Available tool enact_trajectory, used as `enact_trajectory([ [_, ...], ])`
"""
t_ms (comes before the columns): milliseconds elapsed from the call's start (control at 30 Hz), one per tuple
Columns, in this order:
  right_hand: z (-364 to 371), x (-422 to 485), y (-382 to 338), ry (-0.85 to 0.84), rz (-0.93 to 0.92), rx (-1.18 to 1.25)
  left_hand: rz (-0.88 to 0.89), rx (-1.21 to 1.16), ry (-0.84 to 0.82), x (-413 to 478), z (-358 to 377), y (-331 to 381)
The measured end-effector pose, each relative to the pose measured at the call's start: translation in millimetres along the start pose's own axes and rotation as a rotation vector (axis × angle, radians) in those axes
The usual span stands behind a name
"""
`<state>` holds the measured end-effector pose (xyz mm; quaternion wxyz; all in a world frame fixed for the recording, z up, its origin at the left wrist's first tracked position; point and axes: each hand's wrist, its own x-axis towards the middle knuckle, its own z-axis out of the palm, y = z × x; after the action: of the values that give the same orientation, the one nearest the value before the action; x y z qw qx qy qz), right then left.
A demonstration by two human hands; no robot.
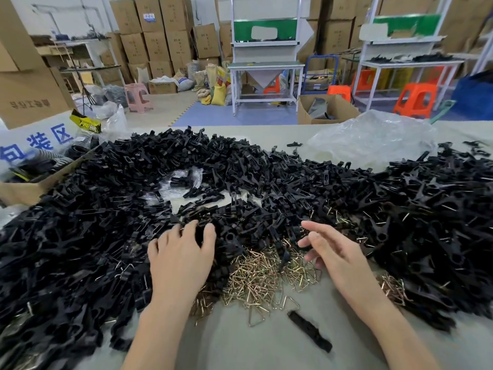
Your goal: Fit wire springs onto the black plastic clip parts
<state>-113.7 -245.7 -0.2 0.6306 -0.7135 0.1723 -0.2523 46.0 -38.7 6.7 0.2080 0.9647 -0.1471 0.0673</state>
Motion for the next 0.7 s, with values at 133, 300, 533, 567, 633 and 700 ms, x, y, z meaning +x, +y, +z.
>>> enact_trajectory([
  [133,-1,2,1,-0.007,0.005,-0.022,0.086,-0.095,-0.046,7,-2,3],
  [300,0,2,3,-0.006,0.012,-0.048,0.144,-0.274,0.030,4,-7,8],
  [533,-2,2,5,-0.004,0.007,-0.052,0.202,-0.291,0.134,-2,-2,11],
  [567,-2,2,5,-0.004,0.008,-0.046,0.203,-0.294,0.150,-1,-1,10],
  [633,-2,3,5,-0.002,0.007,-0.038,0.218,-0.310,0.174,-2,-1,11],
  [700,-2,3,5,-0.002,0.007,-0.031,0.240,-0.364,0.220,-3,-2,14],
])
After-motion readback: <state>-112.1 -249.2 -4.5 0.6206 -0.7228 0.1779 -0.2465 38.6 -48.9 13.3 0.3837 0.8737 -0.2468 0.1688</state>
